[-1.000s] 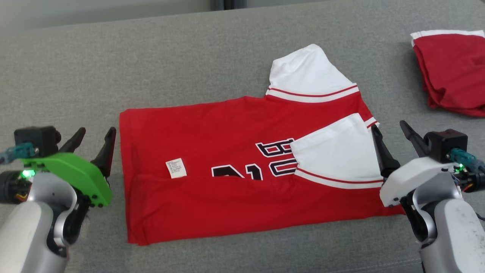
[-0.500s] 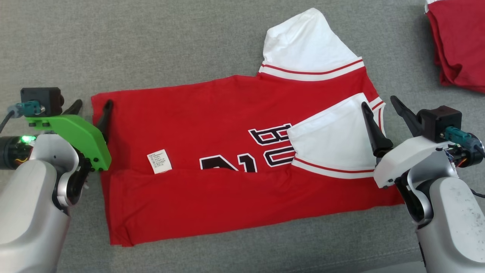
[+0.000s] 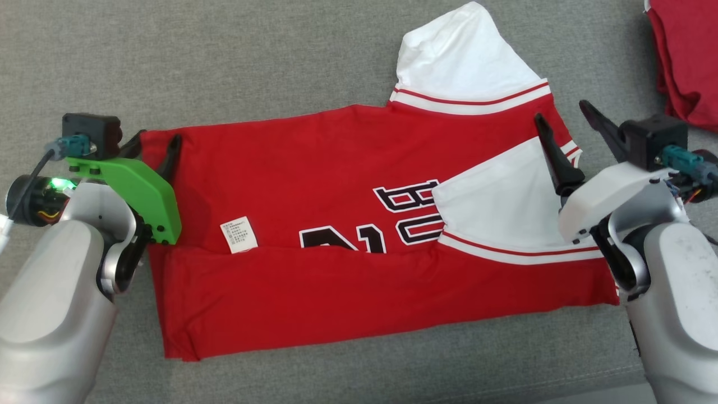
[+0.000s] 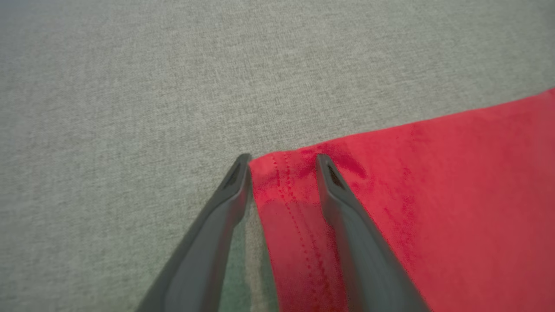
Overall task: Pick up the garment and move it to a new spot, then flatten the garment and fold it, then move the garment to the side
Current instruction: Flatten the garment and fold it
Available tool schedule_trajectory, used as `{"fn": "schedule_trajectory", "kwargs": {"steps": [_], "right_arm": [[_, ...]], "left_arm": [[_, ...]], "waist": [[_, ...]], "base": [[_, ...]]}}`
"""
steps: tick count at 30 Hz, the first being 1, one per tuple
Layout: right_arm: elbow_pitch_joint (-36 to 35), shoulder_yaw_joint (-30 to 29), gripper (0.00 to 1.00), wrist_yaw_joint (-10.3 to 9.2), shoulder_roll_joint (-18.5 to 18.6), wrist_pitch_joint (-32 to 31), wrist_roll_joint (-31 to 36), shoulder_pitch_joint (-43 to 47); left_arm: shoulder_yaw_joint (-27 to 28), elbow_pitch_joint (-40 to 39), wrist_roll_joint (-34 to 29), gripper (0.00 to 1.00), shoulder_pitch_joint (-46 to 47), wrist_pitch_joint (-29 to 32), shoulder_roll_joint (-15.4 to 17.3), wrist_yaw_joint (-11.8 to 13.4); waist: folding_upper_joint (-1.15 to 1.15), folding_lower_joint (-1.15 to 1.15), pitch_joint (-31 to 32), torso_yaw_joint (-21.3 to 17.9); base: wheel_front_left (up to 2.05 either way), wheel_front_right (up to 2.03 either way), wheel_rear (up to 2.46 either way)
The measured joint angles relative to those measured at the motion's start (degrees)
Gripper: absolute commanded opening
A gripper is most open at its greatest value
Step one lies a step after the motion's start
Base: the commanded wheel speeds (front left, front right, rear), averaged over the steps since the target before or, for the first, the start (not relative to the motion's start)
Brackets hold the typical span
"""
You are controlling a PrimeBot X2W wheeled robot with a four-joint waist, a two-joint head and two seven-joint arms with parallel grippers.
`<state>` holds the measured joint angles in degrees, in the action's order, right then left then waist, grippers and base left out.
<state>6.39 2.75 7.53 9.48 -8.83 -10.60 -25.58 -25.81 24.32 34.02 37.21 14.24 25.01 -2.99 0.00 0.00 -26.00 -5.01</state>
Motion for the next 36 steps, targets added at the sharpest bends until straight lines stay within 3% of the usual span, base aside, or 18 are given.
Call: {"fn": "schedule_trajectory", "kwargs": {"steps": [1,4,10,17,21,28,29,31,34,36], "right_arm": [[0.1,0.3,1.00,0.00,0.6,-0.3,0.1,-1.1],[0.9,1.6,1.00,0.00,2.0,-1.4,0.2,-4.8],[6.5,4.8,1.00,0.00,4.1,-4.6,0.5,-15.2],[21.5,6.7,1.00,0.00,6.3,-10.6,1.1,-29.6],[29.4,7.1,1.00,0.00,6.5,-13.0,1.1,-33.5],[37.2,8.8,1.00,-0.02,6.5,-12.3,2.0,-36.2],[37.8,9.2,0.90,-0.02,6.5,-12.2,2.0,-36.6],[39.0,9.7,0.42,-0.02,6.4,-11.7,1.8,-37.3],[40.5,10.2,0.00,-0.02,6.1,-11.2,1.5,-37.8],[41.3,10.3,0.00,0.01,5.9,-10.6,1.5,-38.2]], "left_arm": [[-0.2,0.0,-0.2,0.33,0.2,-0.3,-0.3,0.0],[-0.6,0.1,-0.6,0.00,0.5,-1.8,-1.1,-0.1],[-1.3,-1.5,-1.6,0.00,1.3,-5.0,-2.3,-0.1],[-4.0,-5.0,-2.8,0.00,3.2,-7.8,-5.5,-1.0],[-5.0,-5.9,-2.9,0.00,3.4,-8.8,-7.0,-1.0],[-5.8,-7.0,-3.2,0.00,3.4,-9.8,-7.7,-1.0],[-5.8,-7.1,-3.2,0.00,3.4,-9.9,-7.7,-1.0],[-5.7,-7.4,-3.2,0.00,3.4,-10.0,-7.6,-0.8],[-5.7,-7.7,-3.1,0.00,3.3,-10.1,-7.4,-0.7],[-5.6,-7.7,-3.0,0.00,3.2,-10.2,-7.1,-0.5]], "waist": [[0.00,0.00,-0.1,0.2],[0.00,0.00,-0.3,0.8],[0.00,0.00,-0.9,2.8],[0.00,0.00,-2.3,7.1],[0.00,0.00,-3.2,9.6],[0.00,0.00,-4.2,12.3],[0.00,0.00,-4.2,12.4],[0.00,0.00,-4.2,12.3],[0.00,0.00,-4.1,12.1],[0.00,0.00,-4.1,11.8]], "base": [[0.00,0.00,0.00],[0.00,0.00,0.00],[0.00,0.00,0.00],[0.00,0.00,0.00],[0.00,0.00,0.00],[0.00,0.00,0.00],[0.00,0.00,0.00],[0.00,0.00,0.00],[0.00,0.00,0.00],[0.00,0.00,0.00]]}}
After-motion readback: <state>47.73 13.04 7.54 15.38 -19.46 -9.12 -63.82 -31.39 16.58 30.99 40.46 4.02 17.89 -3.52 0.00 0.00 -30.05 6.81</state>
